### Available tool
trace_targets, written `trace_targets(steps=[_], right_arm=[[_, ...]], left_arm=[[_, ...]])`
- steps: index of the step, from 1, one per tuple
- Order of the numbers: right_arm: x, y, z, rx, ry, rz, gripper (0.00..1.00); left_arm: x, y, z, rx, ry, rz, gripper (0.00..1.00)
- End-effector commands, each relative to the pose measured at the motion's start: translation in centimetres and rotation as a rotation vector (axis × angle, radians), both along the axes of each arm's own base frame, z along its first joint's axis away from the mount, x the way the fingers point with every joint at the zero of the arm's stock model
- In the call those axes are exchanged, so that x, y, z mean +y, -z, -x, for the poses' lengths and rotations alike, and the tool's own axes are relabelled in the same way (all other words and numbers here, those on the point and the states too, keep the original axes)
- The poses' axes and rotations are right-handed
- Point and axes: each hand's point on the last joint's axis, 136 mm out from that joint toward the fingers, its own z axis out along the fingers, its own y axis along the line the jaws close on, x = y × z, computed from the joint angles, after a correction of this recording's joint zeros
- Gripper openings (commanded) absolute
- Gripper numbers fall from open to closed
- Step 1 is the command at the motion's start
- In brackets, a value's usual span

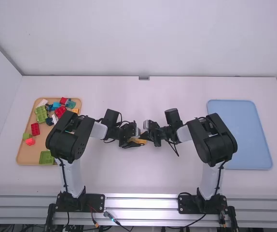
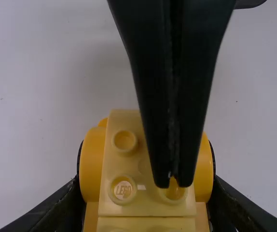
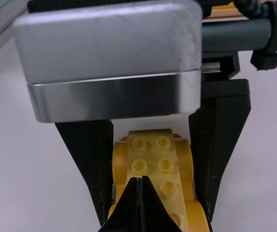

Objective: Assemble lego blocks to make yellow taxi

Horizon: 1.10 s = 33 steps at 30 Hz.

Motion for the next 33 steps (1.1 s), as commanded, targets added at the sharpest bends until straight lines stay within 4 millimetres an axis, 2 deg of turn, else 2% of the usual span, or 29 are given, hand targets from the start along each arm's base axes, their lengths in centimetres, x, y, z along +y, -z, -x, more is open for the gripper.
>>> trace_targets(steps=[1, 7, 11, 17, 19, 21, 22, 23, 25, 27, 28, 29, 30, 32, 33], right_arm=[[-1.0, 2.5, 0.0, 0.063, 0.042, 0.056, 0.0], [-1.4, 5.3, 0.0, 0.115, 0.099, 0.168, 0.0], [-1.1, 5.6, 0.7, 0.089, 0.069, 0.174, 0.0], [-1.3, 6.1, -0.4, 0.103, 0.127, 0.223, 0.0], [-1.0, 5.3, -0.6, 0.093, 0.112, 0.187, 0.0], [-0.8, 2.7, -1.0, 0.064, 0.079, 0.085, 0.0], [-0.8, 2.3, -1.1, 0.057, 0.073, 0.068, 0.0], [-1.0, 0.1, -1.4, 0.03, 0.051, -0.009, 0.0], [-1.7, -2.6, -2.2, -0.021, 0.044, -0.082, 0.0], [-2.2, -3.5, -2.8, -0.039, 0.059, -0.089, 0.0], [-3.0, -4.4, -3.9, -0.045, 0.116, -0.069, 0.07], [-3.1, -4.5, -4.0, -0.045, 0.125, -0.065, 0.1], [-4.1, -4.6, -5.2, -0.035, 0.205, -0.014, 0.25], [-5.3, -4.4, -6.3, -0.017, 0.298, 0.059, 0.44], [-6.2, -4.1, -6.9, -0.005, 0.363, 0.12, 0.57]], left_arm=[[0.4, 1.0, 0.3, 0.018, -0.01, -0.03, 0.64], [0.4, 1.0, 0.3, 0.02, -0.013, -0.029, 0.63], [0.4, 1.0, 0.3, 0.019, -0.013, -0.03, 0.63], [0.4, 1.0, 0.3, 0.019, -0.012, -0.03, 0.61], [0.4, 1.0, 0.3, 0.019, -0.013, -0.03, 0.61], [0.4, 1.0, 0.2, 0.016, -0.013, -0.031, 0.62], [0.4, 1.0, 0.2, 0.016, -0.013, -0.031, 0.62], [0.4, 1.0, 0.2, 0.016, -0.014, -0.031, 0.63], [0.4, 1.0, 0.2, 0.016, -0.014, -0.031, 0.63], [0.4, 1.0, 0.2, 0.015, -0.014, -0.031, 0.63], [0.4, 1.0, 0.2, 0.015, -0.014, -0.031, 0.64], [0.4, 1.0, 0.2, 0.015, -0.014, -0.031, 0.64], [0.4, 1.0, 0.2, 0.016, -0.013, -0.03, 0.64], [0.4, 1.0, 0.2, 0.016, -0.013, -0.031, 0.67], [0.4, 1.0, 0.2, 0.016, -0.014, -0.031, 0.71]])
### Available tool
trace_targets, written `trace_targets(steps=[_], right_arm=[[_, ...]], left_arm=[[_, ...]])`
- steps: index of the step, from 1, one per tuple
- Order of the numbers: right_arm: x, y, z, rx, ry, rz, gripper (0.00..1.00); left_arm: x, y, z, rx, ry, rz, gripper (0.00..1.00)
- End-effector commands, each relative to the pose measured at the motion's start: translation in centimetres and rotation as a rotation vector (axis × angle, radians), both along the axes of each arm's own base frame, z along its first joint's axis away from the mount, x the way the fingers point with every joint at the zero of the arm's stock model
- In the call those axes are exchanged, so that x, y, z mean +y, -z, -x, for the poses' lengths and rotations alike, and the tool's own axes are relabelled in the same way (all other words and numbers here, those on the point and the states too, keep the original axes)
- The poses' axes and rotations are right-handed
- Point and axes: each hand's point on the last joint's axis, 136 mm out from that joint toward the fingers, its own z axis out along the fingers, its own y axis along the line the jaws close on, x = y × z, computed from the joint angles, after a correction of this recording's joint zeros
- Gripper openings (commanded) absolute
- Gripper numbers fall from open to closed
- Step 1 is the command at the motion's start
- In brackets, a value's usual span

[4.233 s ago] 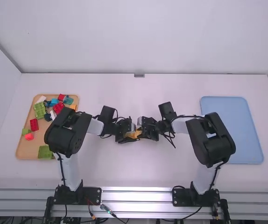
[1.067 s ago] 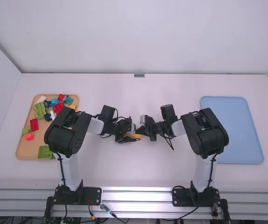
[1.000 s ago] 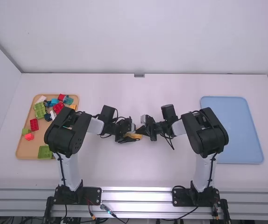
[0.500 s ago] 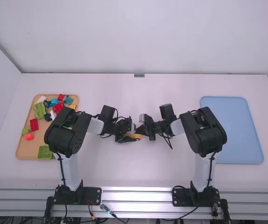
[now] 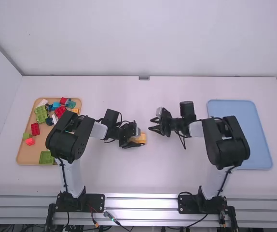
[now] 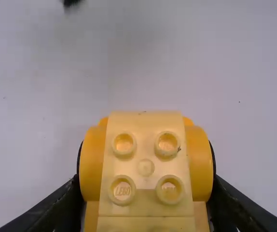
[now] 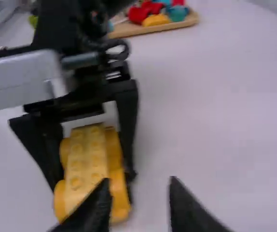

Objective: Assemble lego blocks to make yellow taxi

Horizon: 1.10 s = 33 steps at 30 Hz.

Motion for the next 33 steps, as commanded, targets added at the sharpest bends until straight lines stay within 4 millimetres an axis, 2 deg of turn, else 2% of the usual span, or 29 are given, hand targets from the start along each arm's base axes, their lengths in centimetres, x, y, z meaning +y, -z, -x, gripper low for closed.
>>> trace_targets(steps=[1, 2, 3, 4, 5, 6, 10, 14, 17, 22, 23, 26, 29, 33], right_arm=[[-1.5, 0.0, -1.6, 0.009, 0.134, 0.105, 0.62], [-2.3, 0.3, -1.8, 0.022, 0.175, 0.152, 0.98], [-2.6, 0.4, -1.8, 0.027, 0.191, 0.17, 0.99], [-3.0, 0.5, -1.8, 0.036, 0.209, 0.193, 0.99], [-3.4, 0.6, -1.8, 0.045, 0.228, 0.219, 0.99], [-3.5, 0.7, -1.7, 0.049, 0.231, 0.225, 0.99], [-4.0, 1.0, -1.7, 0.072, 0.264, 0.255, 0.99], [-4.1, 1.1, -1.7, 0.079, 0.27, 0.26, 0.99], [-4.1, 1.1, -1.7, 0.078, 0.27, 0.26, 0.99], [-4.1, 1.1, -1.7, 0.078, 0.27, 0.26, 0.99], [-4.1, 1.1, -1.7, 0.078, 0.27, 0.26, 0.99], [-4.1, 1.1, -1.7, 0.078, 0.27, 0.26, 0.99], [-4.1, 1.1, -1.7, 0.079, 0.271, 0.26, 0.99], [-4.1, 1.1, -1.7, 0.078, 0.27, 0.26, 0.99]], left_arm=[[0.4, 1.0, 0.3, 0.015, -0.008, -0.031, 0.72], [0.4, 1.0, 0.3, 0.014, -0.008, -0.03, 0.75], [0.4, 1.0, 0.3, 0.014, -0.007, -0.03, 0.77], [0.4, 1.0, 0.3, 0.014, -0.008, -0.03, 0.81], [0.4, 1.0, 0.3, 0.015, -0.006, -0.028, 0.97], [0.4, 0.9, 0.4, 0.015, -0.006, -0.026, 0.99], [0.3, 0.5, 0.2, 0.006, -0.004, -0.02, 0.99], [0.8, -1.6, -1.1, 0.027, -0.086, -0.033, 0.99], [1.4, -3.7, -1.8, 0.03, -0.111, -0.064, 0.99], [2.6, -8.9, -2.8, 0.033, -0.165, -0.158, 0.99], [2.8, -9.2, -2.9, 0.032, -0.171, -0.168, 0.99], [4.6, -11.8, -4.1, 0.03, -0.264, -0.288, 0.99], [6.9, -12.8, -5.3, 0.037, -0.392, -0.395, 0.99], [12.5, -13.8, -8.2, 0.032, -0.708, -0.557, 0.99]])
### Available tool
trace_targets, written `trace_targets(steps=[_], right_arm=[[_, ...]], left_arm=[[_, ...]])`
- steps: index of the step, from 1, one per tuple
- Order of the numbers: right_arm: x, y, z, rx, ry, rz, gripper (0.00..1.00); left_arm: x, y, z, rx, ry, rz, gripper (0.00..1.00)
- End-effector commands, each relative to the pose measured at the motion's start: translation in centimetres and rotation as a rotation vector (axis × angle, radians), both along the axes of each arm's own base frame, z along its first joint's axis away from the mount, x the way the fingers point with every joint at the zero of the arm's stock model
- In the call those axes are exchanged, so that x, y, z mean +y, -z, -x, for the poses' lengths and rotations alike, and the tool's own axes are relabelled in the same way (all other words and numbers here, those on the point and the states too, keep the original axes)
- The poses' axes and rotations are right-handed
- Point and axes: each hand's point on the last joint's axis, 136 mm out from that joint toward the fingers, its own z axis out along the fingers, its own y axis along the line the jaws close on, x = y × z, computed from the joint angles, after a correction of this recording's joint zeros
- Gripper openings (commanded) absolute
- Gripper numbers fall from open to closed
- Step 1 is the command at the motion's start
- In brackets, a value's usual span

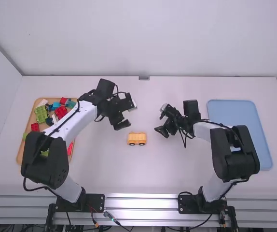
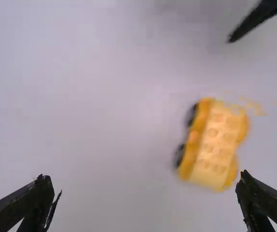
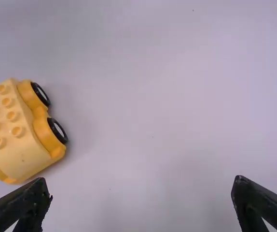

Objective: Assemble lego blocks to make yellow taxi

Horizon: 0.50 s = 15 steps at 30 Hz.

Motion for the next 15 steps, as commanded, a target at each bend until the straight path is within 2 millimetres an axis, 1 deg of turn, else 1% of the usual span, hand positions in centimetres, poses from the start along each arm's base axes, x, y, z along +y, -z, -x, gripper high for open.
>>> trace_targets(steps=[1, 2, 3, 4, 5, 6, 8, 9, 10, 11, 12, 14, 15], right_arm=[[0.0, -0.8, 0.0, -0.015, 0.001, -0.009, 0.99], [0.0, -0.8, 0.0, -0.014, 0.001, -0.009, 0.99], [0.0, -0.8, 0.0, -0.015, 0.001, -0.009, 0.99], [0.0, -0.8, 0.0, -0.015, 0.002, -0.009, 0.99], [0.0, -0.8, 0.0, -0.014, 0.002, -0.008, 0.99], [0.0, -0.8, 0.0, -0.014, 0.003, -0.008, 0.99], [-0.5, -0.6, -0.3, -0.01, 0.026, 0.001, 0.99], [-0.6, -0.6, -0.3, -0.007, 0.034, 0.003, 0.99], [-0.9, -0.4, -0.6, 0.003, 0.064, 0.015, 0.99], [-1.3, -0.2, -0.8, 0.011, 0.094, 0.031, 0.99], [-1.4, -0.2, -0.9, 0.013, 0.099, 0.033, 0.99], [-1.4, 0.0, -0.9, 0.014, 0.104, 0.046, 0.99], [-1.4, 0.0, -0.9, 0.014, 0.103, 0.047, 0.99]], left_arm=[[6.6, -0.9, -2.8, -0.049, -0.352, -0.165, 0.99], [8.8, -1.4, -3.7, -0.072, -0.475, -0.187, 0.99], [10.1, -1.7, -4.1, -0.084, -0.549, -0.193, 0.99], [12.2, -2.2, -4.6, -0.097, -0.656, -0.193, 0.99], [13.8, -2.6, -5.0, -0.103, -0.739, -0.177, 0.99], [14.5, -2.8, -5.1, -0.102, -0.772, -0.167, 0.99], [18.1, -3.5, -5.5, -0.107, -0.906, -0.121, 0.99], [18.6, -3.6, -5.5, -0.106, -0.926, -0.114, 0.99], [20.3, -3.9, -5.5, -0.104, -0.982, -0.086, 0.99], [22.2, -4.3, -5.6, -0.092, -1.078, -0.008, 0.99], [22.3, -4.3, -5.6, -0.088, -1.087, 0.004, 0.99], [24.2, -4.5, -5.2, -0.019, -1.117, 0.104, 0.99], [24.5, -4.5, -5.1, -0.001, -1.121, 0.123, 0.99]])
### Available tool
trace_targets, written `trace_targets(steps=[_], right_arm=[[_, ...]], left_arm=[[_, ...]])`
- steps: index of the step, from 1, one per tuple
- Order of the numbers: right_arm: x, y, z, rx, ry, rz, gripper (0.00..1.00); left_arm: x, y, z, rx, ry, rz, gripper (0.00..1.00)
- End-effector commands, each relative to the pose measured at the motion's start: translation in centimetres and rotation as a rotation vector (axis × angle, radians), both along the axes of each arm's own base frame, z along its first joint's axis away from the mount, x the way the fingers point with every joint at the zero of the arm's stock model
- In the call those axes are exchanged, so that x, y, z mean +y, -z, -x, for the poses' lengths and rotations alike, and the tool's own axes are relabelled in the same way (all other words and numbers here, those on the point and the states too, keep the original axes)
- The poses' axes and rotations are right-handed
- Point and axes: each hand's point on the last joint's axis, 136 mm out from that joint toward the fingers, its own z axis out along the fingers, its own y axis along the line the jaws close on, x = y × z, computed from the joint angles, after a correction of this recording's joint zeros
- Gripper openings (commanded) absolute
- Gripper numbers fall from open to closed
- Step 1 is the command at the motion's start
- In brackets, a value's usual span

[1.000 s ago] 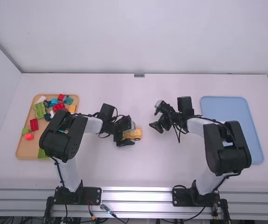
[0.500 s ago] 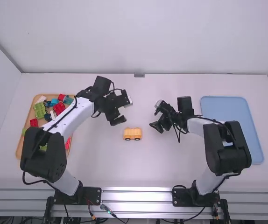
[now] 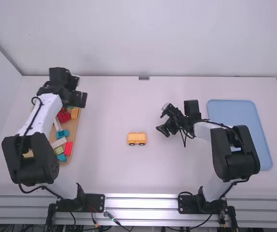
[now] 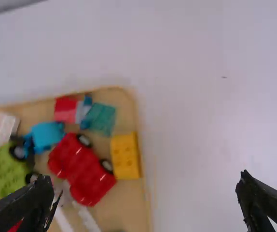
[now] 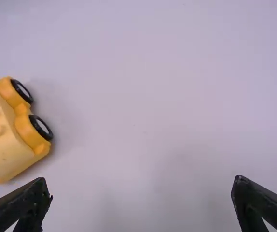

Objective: Assemble lego blocks to make yellow taxi

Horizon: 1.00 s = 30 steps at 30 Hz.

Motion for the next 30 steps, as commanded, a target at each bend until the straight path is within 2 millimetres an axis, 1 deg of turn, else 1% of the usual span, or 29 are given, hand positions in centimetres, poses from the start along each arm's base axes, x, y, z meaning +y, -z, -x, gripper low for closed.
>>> trace_targets(steps=[1, 2, 5, 10, 12, 14, 15, 16, 19, 21, 23, 25, 26, 30], right_arm=[[-0.2, -0.5, -0.2, -0.012, 0.025, 0.013, 0.99], [-0.1, -0.6, -0.1, -0.011, 0.021, 0.012, 0.99], [-0.2, -0.6, -0.2, -0.012, 0.024, 0.012, 0.99], [-0.1, -0.5, -0.1, -0.011, 0.021, 0.012, 0.99], [-0.2, -0.5, -0.2, -0.01, 0.024, 0.012, 0.99], [-0.2, -0.5, -0.2, -0.01, 0.024, 0.012, 0.99], [-0.2, -0.5, -0.2, -0.01, 0.025, 0.012, 0.99], [-0.2, -0.5, -0.2, -0.01, 0.025, 0.012, 0.99], [-0.2, -0.5, -0.2, -0.011, 0.025, 0.012, 0.99], [-0.2, -0.6, -0.2, -0.011, 0.025, 0.012, 0.99], [-0.2, -0.5, -0.2, -0.011, 0.025, 0.012, 0.99], [-0.2, -0.5, -0.2, -0.011, 0.025, 0.012, 0.99], [-0.2, -0.5, -0.2, -0.01, 0.024, 0.012, 0.99], [-0.1, -0.5, -0.1, -0.01, 0.021, 0.012, 0.99]], left_arm=[[1.6, -1.1, -0.4, -0.029, -0.081, 0.154, 0.99], [2.8, -0.9, 0.0, -0.006, -0.114, 0.163, 0.99], [4.7, -0.3, 0.4, 0.075, -0.132, 0.168, 0.99], [5.4, 0.9, -0.4, 0.181, -0.121, 0.163, 0.99], [5.4, 1.8, -0.9, 0.222, -0.102, 0.171, 0.99], [5.0, 3.1, -1.5, 0.267, -0.056, 0.21, 0.99], [4.9, 3.2, -1.5, 0.27, -0.054, 0.213, 0.99], [4.7, 4.4, -1.8, 0.301, -0.052, 0.228, 1.0], [4.7, 6.4, -1.8, 0.351, -0.052, 0.241, 1.0], [4.3, 7.9, -1.8, 0.379, -0.027, 0.25, 0.96], [3.5, 9.2, -2.2, 0.394, -0.009, 0.246, 0.92], [3.0, 9.6, -2.5, 0.391, 0.004, 0.241, 0.89], [2.7, 9.9, -2.7, 0.387, 0.011, 0.235, 0.89], [1.8, 10.3, -3.3, 0.373, 0.032, 0.226, 0.84]])
